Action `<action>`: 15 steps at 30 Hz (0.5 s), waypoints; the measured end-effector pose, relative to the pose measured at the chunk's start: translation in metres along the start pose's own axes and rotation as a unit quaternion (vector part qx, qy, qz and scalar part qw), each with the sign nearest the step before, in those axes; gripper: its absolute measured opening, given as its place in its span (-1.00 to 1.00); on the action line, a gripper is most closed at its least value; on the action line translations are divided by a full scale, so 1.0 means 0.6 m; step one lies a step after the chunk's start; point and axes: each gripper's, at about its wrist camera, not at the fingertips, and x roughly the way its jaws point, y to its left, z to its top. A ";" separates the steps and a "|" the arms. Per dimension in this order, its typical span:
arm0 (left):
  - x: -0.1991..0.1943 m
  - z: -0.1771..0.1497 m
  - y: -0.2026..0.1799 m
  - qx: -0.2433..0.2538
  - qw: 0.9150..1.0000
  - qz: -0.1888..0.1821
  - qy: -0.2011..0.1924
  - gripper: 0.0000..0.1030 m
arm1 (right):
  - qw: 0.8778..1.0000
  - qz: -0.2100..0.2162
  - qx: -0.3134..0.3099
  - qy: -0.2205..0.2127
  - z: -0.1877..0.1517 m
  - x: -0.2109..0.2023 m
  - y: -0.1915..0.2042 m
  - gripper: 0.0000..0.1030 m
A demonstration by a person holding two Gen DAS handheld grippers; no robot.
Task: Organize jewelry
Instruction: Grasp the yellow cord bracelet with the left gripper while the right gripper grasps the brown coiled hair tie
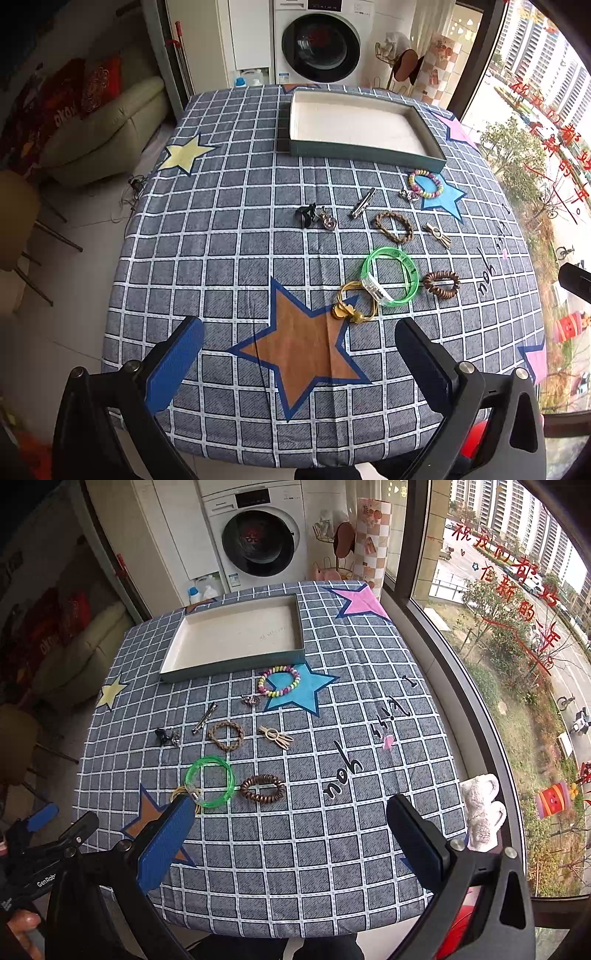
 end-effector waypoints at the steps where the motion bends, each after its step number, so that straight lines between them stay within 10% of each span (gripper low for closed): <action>1: 0.019 0.001 0.000 -0.002 1.000 -0.001 0.010 1.00 | 1.000 -0.001 0.002 0.012 -0.003 0.016 -0.003 1.00; 15: 0.192 0.014 -0.023 0.006 0.997 0.013 0.074 1.00 | 0.994 -0.015 0.007 0.106 -0.003 0.212 -0.007 1.00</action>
